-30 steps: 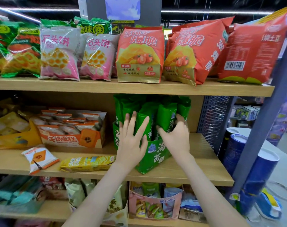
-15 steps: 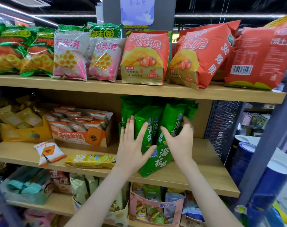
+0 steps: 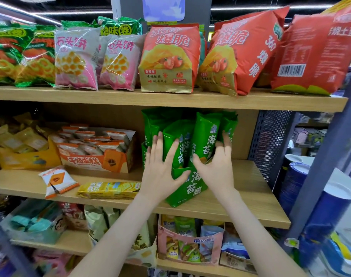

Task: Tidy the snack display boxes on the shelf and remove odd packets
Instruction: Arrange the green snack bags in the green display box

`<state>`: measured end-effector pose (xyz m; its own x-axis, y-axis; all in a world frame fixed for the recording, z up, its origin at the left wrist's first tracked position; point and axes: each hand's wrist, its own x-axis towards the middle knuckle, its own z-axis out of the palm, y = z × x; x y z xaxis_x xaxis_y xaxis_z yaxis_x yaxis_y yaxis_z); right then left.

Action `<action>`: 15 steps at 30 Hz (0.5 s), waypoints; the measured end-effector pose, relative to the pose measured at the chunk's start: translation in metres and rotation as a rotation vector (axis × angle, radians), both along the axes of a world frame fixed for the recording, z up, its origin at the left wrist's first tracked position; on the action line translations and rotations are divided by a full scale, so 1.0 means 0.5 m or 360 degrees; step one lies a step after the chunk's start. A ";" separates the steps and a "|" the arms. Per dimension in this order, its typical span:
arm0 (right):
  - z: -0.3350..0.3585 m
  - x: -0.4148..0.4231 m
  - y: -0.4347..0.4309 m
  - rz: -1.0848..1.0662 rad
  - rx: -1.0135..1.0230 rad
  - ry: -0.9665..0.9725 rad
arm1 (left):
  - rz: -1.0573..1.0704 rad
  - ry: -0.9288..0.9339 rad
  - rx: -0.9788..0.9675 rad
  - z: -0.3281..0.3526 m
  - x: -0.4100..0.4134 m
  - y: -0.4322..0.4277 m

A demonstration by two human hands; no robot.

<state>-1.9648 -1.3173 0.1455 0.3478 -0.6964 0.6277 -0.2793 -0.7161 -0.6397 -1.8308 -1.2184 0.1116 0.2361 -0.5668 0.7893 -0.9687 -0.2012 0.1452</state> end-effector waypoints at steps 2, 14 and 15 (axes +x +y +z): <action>0.018 -0.006 0.006 0.0001 0.0117 -0.0190 | -0.0002 -0.0033 0.0026 0.000 0.000 0.001; 0.037 -0.042 0.042 0.0315 0.0482 -0.1167 | 0.0055 -0.0014 0.0083 0.004 0.004 0.013; 0.042 -0.050 0.046 0.0303 0.0471 -0.1310 | 0.0059 -0.0007 0.0088 0.003 0.005 0.014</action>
<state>-1.9898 -1.2944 0.1663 -0.0070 -0.8457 0.5336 0.4563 -0.4775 -0.7509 -1.8285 -1.2113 0.1131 0.2541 -0.6007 0.7581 -0.9611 -0.2443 0.1286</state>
